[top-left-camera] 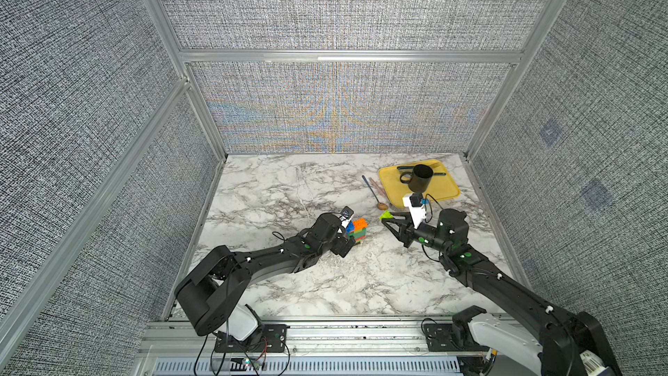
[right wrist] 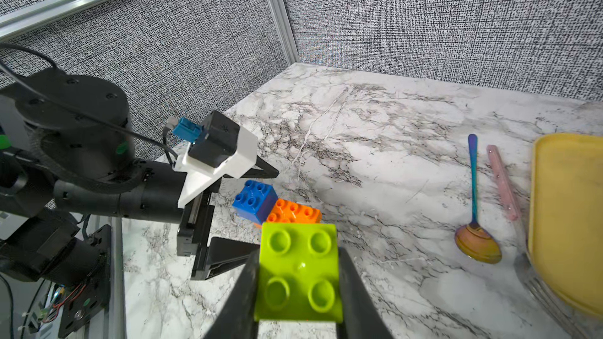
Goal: Assemble a carrot with lego
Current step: Adjust the lego brick at the center of the board.
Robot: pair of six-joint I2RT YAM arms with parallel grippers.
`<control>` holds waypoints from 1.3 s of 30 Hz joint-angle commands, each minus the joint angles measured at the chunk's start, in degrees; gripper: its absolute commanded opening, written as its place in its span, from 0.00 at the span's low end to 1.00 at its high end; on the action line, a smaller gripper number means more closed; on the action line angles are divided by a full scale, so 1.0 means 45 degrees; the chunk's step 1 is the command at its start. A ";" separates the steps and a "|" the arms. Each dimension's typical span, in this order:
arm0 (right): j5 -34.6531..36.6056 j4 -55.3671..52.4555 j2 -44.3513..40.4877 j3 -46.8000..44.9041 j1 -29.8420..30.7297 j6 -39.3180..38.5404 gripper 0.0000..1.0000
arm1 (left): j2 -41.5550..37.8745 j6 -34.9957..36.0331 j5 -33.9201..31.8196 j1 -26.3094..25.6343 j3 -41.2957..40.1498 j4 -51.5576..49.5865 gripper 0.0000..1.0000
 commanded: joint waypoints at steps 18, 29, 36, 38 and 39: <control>0.0631 -0.1234 0.1252 0.0925 0.1248 -0.3605 0.17 | -0.2236 -0.0480 0.0946 0.0205 -0.0469 -0.2356 1.00; -0.3772 -0.3413 0.3763 0.3531 -0.0752 -0.8016 0.17 | -0.4091 -0.4243 0.3409 0.1231 0.1134 -0.4656 0.96; -0.5395 -0.6492 0.5252 0.5463 -0.1304 -1.2504 0.16 | -0.3195 -0.6545 0.5294 0.2879 0.2985 -0.6512 0.93; -0.5333 -0.7151 0.5642 0.5881 -0.1305 -1.3056 0.16 | -0.2806 -0.6627 0.5500 0.2899 0.3455 -0.7000 0.93; -0.5337 -0.7495 0.5869 0.6098 -0.1274 -1.3356 0.16 | -0.2570 -0.6637 0.5576 0.2900 0.3690 -0.7292 0.93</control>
